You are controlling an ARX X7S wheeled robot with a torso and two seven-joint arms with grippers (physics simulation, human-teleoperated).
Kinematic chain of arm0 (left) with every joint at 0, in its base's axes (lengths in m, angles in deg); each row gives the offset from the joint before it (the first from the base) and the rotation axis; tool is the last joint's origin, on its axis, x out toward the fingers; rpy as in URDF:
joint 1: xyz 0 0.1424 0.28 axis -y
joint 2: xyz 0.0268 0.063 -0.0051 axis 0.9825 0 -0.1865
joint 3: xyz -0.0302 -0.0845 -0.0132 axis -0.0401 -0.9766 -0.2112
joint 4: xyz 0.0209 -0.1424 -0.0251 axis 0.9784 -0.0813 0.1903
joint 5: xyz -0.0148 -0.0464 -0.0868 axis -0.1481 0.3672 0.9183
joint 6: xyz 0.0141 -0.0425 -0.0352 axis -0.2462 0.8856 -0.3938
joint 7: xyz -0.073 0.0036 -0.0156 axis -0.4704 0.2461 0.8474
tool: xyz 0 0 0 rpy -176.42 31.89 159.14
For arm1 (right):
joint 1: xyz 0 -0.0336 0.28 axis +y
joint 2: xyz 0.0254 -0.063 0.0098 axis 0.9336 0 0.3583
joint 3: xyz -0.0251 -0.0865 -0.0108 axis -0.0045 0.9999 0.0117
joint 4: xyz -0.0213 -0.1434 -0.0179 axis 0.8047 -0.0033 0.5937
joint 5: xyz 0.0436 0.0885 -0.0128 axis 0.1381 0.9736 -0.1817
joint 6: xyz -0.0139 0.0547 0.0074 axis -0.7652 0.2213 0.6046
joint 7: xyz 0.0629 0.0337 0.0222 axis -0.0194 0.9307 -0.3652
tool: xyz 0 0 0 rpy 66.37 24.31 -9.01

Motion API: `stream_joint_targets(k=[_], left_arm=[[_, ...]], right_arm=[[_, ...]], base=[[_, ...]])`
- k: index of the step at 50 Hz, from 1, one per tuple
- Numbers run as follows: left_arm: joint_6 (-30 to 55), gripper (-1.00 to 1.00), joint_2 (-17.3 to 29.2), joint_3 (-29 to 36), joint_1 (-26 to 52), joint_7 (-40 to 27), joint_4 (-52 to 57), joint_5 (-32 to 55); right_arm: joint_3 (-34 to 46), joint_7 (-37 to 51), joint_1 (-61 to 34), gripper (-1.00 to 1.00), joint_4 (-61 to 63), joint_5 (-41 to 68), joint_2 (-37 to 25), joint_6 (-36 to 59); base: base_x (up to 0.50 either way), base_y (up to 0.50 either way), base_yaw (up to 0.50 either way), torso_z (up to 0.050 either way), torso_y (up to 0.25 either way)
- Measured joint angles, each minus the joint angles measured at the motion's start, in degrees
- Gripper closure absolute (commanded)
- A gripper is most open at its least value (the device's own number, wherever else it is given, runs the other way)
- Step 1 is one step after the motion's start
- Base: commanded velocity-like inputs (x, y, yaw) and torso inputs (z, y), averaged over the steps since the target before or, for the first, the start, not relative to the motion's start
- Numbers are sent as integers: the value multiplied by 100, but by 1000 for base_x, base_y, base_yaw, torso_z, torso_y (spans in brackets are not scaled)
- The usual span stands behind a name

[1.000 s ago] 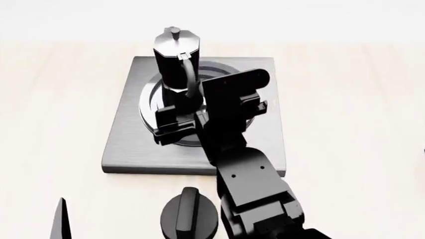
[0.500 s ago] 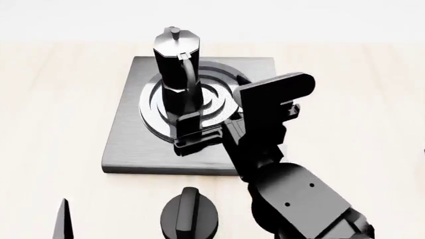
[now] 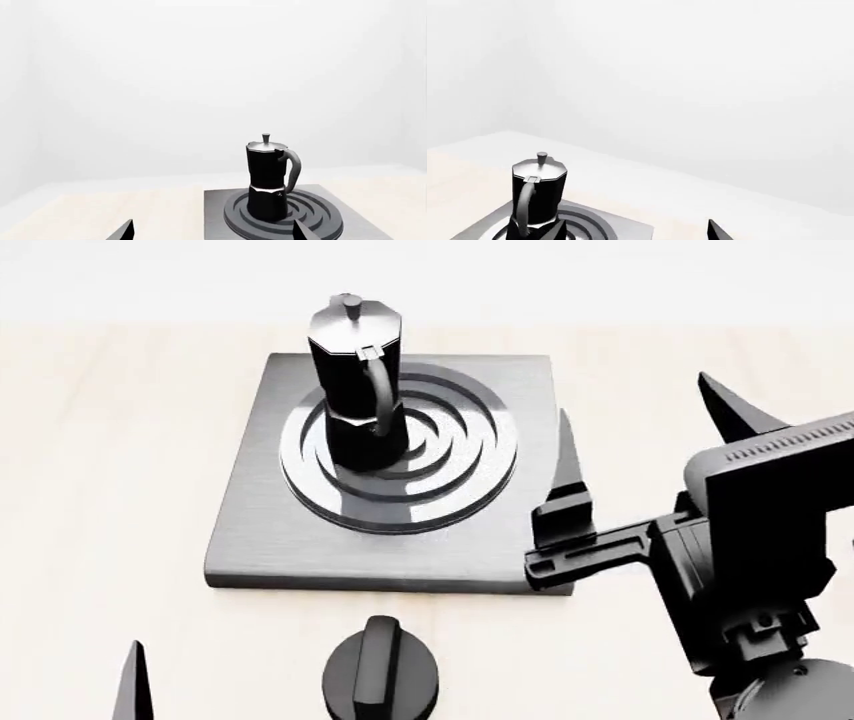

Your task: Put both moka pots on the stove.

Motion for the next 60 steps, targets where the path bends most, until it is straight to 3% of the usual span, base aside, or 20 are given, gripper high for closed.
stream_joint_targets(k=[12,24,38,60], left_arm=[[-69,-100,6,11,0,-7,-35,1],[-68,-100,11,33,11,-23,-35,1],[-64,-100,20,56,16,-41,-45,4],[-30,-100,30,95,47,-63,-72,17]], right_arm=[[-41,-101,-153,-100,215,230,-1173,185],[-52,-643,-179,-100,-264,590,-1872,331],[-124,-1265,-321,-100,-1269,1026,-2030,893],[-384,-2046,-1102,-100,-1976,1284,-1912,2996]], base=[[0,0,0,0,0],[0,0,0,0,0],[0,0,0,0,0],[0,0,0,0,0]])
